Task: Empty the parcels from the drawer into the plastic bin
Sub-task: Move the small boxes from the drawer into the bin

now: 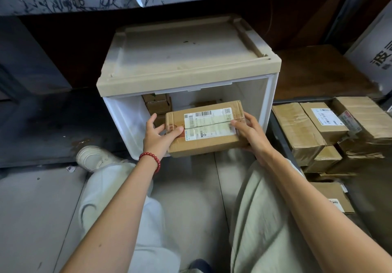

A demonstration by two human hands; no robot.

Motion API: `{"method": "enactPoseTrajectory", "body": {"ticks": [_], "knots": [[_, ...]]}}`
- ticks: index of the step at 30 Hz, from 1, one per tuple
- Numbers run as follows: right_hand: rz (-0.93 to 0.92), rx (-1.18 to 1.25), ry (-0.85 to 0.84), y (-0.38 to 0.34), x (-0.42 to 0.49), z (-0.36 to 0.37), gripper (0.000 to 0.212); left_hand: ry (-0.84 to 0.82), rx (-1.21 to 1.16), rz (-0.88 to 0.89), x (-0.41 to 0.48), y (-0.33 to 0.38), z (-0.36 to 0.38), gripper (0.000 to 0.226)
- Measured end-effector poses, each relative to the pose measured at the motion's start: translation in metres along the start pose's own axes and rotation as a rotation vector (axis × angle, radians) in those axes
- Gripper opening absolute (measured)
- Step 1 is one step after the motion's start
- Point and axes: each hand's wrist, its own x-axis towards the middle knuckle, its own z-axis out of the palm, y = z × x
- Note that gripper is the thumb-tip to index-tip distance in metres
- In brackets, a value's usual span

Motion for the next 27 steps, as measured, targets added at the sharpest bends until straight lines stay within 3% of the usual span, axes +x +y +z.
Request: {"method": "enactPoseTrajectory", "body": {"ticks": [6, 11, 20, 23, 27], "knots": [[0.088, 0.088, 0.070, 0.000, 0.001, 0.000, 0.063, -0.027, -0.019, -0.005, -0.002, 0.002, 0.004, 0.090], [0.110, 0.062, 0.025, 0.001, 0.001, 0.003, 0.054, -0.008, 0.002, -0.017, -0.003, 0.003, 0.002, 0.084], [0.114, 0.044, -0.014, 0.005, 0.002, 0.006, 0.060, -0.033, -0.011, 0.003, -0.010, 0.008, 0.000, 0.071], [0.084, -0.013, -0.042, 0.006, 0.002, 0.006, 0.063, -0.079, 0.004, 0.009, -0.008, 0.003, -0.003, 0.084], [0.007, -0.102, -0.056, -0.002, -0.006, 0.001, 0.077, -0.216, 0.148, 0.044, -0.007, 0.003, -0.011, 0.132]]}}
